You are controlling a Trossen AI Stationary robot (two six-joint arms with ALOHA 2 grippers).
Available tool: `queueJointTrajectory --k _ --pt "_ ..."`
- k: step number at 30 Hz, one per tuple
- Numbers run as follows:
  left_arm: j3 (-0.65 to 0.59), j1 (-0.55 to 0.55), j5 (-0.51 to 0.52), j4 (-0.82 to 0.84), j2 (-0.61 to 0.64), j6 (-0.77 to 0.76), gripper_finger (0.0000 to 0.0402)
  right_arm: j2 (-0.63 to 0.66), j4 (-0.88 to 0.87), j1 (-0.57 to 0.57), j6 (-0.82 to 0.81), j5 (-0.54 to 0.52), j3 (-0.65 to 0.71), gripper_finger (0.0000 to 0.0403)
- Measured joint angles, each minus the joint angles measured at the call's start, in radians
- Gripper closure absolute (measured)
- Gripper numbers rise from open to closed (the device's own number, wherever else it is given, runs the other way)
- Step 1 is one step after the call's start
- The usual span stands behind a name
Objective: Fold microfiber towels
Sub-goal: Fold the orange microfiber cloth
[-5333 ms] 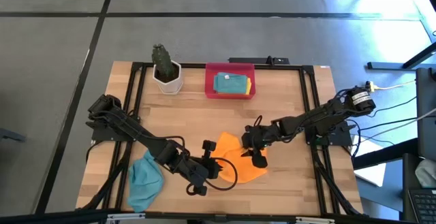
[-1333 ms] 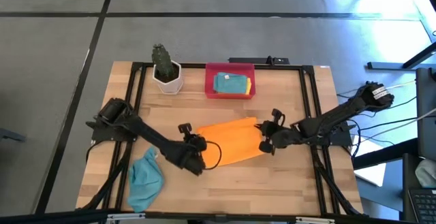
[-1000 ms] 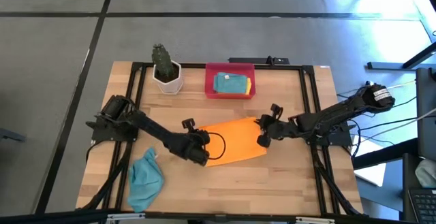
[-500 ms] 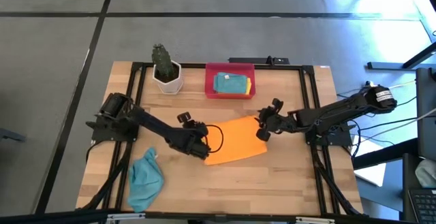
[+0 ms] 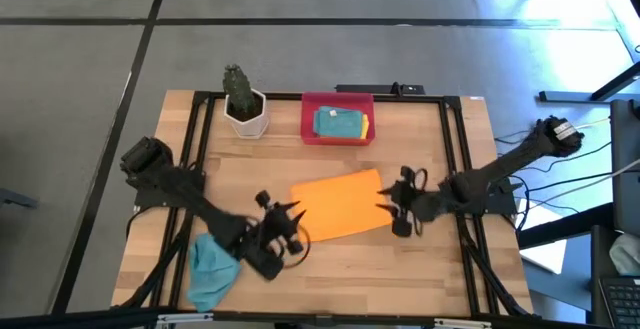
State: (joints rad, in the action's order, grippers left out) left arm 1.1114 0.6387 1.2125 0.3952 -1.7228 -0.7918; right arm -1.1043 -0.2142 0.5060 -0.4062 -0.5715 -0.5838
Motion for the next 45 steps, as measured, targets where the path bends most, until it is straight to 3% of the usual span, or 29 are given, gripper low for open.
queueJointTrajectory --k 3,6,9,12,18,23,28,34,37,45 --pt "-0.004 0.034 0.064 -0.110 -0.062 0.044 0.0288 -0.043 0.125 0.098 0.022 -0.087 0.000 0.0246" --pt "-0.003 0.025 0.011 -0.182 -0.102 0.085 0.0294 -0.117 0.299 0.165 0.091 -0.140 0.000 0.0247" --pt "-0.004 -0.018 -0.173 -0.271 -0.112 0.160 0.0308 -0.206 0.472 0.193 0.179 -0.138 0.000 0.0247" --pt "-0.004 -0.059 -0.364 -0.450 -0.112 0.351 0.0324 -0.291 0.594 0.205 0.256 -0.135 0.000 0.0247" --pt "-0.003 -0.096 -0.577 -0.726 -0.120 0.748 0.0352 -0.369 0.634 0.198 0.310 -0.135 0.000 0.0247" --pt "-0.052 -0.127 -0.609 -0.742 -0.101 0.813 0.0369 -0.371 0.666 0.160 0.340 -0.135 0.000 0.0247" --pt "-0.267 -0.175 -0.661 -0.933 0.021 0.822 0.0385 -0.371 0.700 0.093 0.364 -0.132 0.000 0.0247" --pt "-0.579 -0.192 -0.701 -1.261 0.263 0.828 0.0400 -0.387 0.781 -0.016 0.362 0.092 0.000 0.0247" --pt "-0.681 -0.187 -0.700 -1.342 0.349 0.829 0.0398 -0.421 0.876 -0.053 0.407 0.205 -0.001 0.0247" --pt "-0.747 -0.189 -0.702 -1.357 0.419 0.915 0.0389 -0.634 0.889 -0.087 0.545 0.313 -0.153 0.0240"
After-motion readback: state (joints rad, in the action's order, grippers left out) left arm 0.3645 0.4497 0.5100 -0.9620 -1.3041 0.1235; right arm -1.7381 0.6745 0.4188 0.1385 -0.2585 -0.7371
